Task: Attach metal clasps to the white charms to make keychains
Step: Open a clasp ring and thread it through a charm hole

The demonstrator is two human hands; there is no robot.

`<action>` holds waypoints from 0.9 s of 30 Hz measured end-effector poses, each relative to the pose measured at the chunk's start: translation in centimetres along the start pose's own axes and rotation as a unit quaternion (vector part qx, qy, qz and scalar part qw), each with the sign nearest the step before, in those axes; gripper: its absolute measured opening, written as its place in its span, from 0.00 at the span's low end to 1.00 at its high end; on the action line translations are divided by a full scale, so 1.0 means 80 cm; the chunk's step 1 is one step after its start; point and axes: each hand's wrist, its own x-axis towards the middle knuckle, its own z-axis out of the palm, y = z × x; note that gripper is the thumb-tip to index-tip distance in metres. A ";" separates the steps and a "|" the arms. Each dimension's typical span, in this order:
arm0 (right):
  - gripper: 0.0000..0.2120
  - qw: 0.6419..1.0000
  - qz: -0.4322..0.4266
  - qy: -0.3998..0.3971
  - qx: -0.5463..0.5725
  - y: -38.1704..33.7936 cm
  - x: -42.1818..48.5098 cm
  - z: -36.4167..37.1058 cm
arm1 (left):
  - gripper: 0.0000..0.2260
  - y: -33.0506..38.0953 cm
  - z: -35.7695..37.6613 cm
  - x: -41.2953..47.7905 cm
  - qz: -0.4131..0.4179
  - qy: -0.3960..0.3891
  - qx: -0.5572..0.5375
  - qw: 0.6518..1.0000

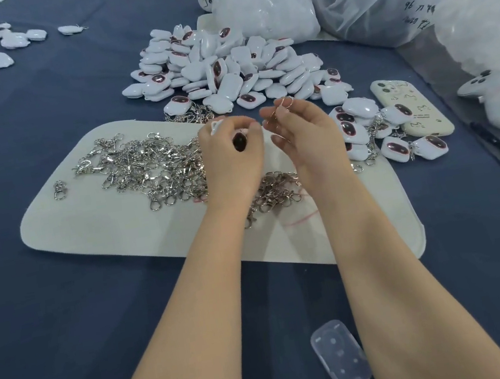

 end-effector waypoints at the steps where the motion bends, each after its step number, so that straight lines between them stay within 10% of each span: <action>1: 0.06 1.000 -0.004 0.001 0.003 0.000 0.000 0.001 | 0.03 -0.001 0.001 -0.001 0.008 -0.001 0.018 1.000; 27: 0.03 0.999 -0.034 0.022 -0.022 0.002 -0.005 0.013 | 0.01 -0.010 0.000 0.005 0.023 0.079 0.070 0.994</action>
